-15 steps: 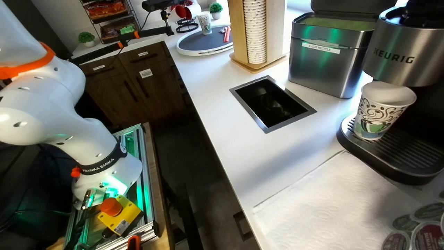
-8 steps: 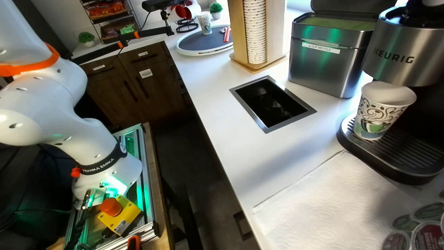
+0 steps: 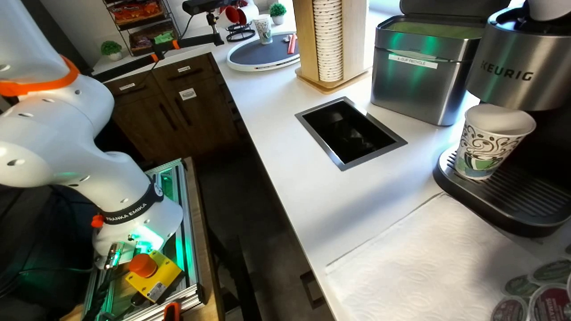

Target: Remove one coffee pod from the stand on the right and place it in the coffeemaker chamber.

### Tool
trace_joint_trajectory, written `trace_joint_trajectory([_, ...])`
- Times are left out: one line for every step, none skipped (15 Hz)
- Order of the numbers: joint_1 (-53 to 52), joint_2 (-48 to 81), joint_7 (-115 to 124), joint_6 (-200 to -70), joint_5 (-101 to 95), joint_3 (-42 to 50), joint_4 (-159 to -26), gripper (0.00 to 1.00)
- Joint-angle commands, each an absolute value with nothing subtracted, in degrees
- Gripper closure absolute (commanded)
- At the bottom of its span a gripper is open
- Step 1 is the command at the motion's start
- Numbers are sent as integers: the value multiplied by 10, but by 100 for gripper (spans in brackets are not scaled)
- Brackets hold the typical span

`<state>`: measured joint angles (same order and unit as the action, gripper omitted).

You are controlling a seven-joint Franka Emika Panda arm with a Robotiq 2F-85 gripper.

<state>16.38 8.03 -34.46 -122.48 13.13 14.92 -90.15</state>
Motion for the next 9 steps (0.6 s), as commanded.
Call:
trace_joint_trajectory([179, 94, -355, -1199, 147, 137, -878, 71])
trace_joint_trajectory([180, 95, -355, -1200, 149, 136, -877, 71])
trace_joint_trajectory([181, 95, -355, -1202, 149, 134, -877, 71])
trace_joint_trajectory([182, 96, -355, -1201, 149, 133, -876, 71])
trace_joint_trajectory([182, 98, -355, -1202, 150, 131, -875, 71])
trace_joint_trajectory([183, 99, -355, -1202, 151, 130, -874, 71])
trace_joint_trajectory([184, 100, -354, -1203, 151, 128, -873, 71])
trace_joint_trajectory([185, 101, -354, -1202, 151, 127, -872, 71])
trace_joint_trajectory([185, 103, -354, -1202, 149, 126, -871, 71])
